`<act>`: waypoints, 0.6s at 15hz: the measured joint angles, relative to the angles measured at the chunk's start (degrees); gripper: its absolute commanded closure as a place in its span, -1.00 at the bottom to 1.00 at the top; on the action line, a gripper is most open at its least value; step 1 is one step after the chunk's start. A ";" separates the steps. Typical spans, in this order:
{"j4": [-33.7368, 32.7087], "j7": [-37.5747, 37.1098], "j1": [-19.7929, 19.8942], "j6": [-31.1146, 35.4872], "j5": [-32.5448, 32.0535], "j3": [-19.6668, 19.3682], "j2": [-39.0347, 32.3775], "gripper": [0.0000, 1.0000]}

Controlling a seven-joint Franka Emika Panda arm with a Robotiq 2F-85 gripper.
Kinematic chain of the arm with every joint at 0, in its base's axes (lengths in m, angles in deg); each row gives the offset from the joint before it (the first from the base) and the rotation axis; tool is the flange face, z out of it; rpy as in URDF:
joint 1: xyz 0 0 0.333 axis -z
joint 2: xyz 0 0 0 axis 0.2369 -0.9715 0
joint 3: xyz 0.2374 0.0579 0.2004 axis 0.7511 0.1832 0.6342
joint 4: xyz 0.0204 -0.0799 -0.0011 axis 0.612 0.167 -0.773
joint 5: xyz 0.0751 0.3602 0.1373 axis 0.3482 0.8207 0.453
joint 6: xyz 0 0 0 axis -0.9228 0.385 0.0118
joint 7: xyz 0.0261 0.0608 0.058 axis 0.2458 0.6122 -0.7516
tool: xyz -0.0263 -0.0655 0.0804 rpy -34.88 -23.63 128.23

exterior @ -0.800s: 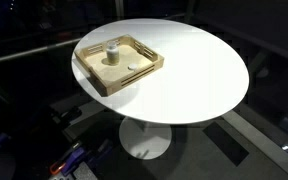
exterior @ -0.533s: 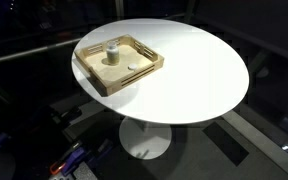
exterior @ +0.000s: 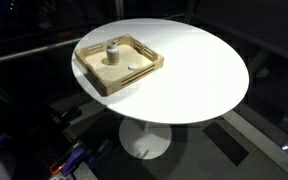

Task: Pick up the lid and cover the orange and white bottle in the wooden tray

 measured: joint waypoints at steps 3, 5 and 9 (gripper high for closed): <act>-5.15 -0.02 -0.09 -2.51 0.62 2.21 -4.88 -1.00; -8.41 -0.06 -0.09 -4.33 1.19 3.56 -8.53 -1.00; -13.38 -1.47 0.03 -6.39 1.58 5.87 -15.58 -1.00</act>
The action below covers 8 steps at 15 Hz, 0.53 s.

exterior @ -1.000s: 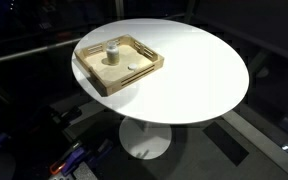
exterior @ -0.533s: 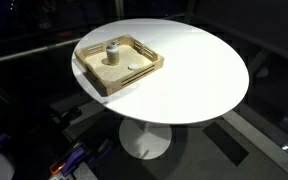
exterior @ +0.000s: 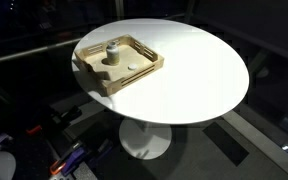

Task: Pick up the lid and cover the orange and white bottle in the wooden tray

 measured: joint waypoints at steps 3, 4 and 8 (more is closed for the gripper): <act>-3.05 -0.72 0.18 -1.45 0.00 1.75 -4.77 -1.00; -3.92 -0.84 0.20 -1.84 0.00 2.35 -6.24 -1.00; -6.25 -2.44 0.23 -1.82 0.00 5.04 -11.42 -1.00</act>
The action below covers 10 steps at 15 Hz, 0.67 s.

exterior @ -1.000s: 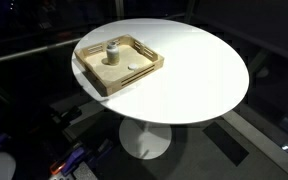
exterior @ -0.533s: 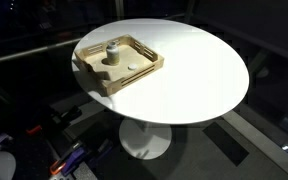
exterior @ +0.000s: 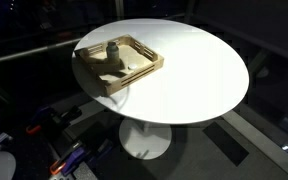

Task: Pick up the lid and cover the orange and white bottle in the wooden tray

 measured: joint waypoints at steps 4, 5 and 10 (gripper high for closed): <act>-0.23 -3.36 0.00 3.35 -0.01 1.84 -3.56 -1.00; -0.23 -4.18 0.00 4.63 -0.02 1.95 -4.32 -1.00; -1.16 -5.69 0.67 7.45 0.03 2.28 -6.95 -1.00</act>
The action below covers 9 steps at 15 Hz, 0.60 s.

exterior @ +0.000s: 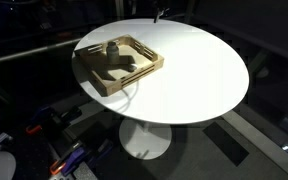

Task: Pick up the lid and cover the orange and white bottle in the wooden tray

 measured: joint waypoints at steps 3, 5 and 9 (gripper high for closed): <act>-0.97 0.00 0.34 -0.33 0.01 0.22 -0.35 -1.00; -1.01 0.00 0.35 -0.41 0.01 0.28 -0.35 -1.00; 0.19 0.00 0.33 0.52 0.00 1.11 -0.89 -1.00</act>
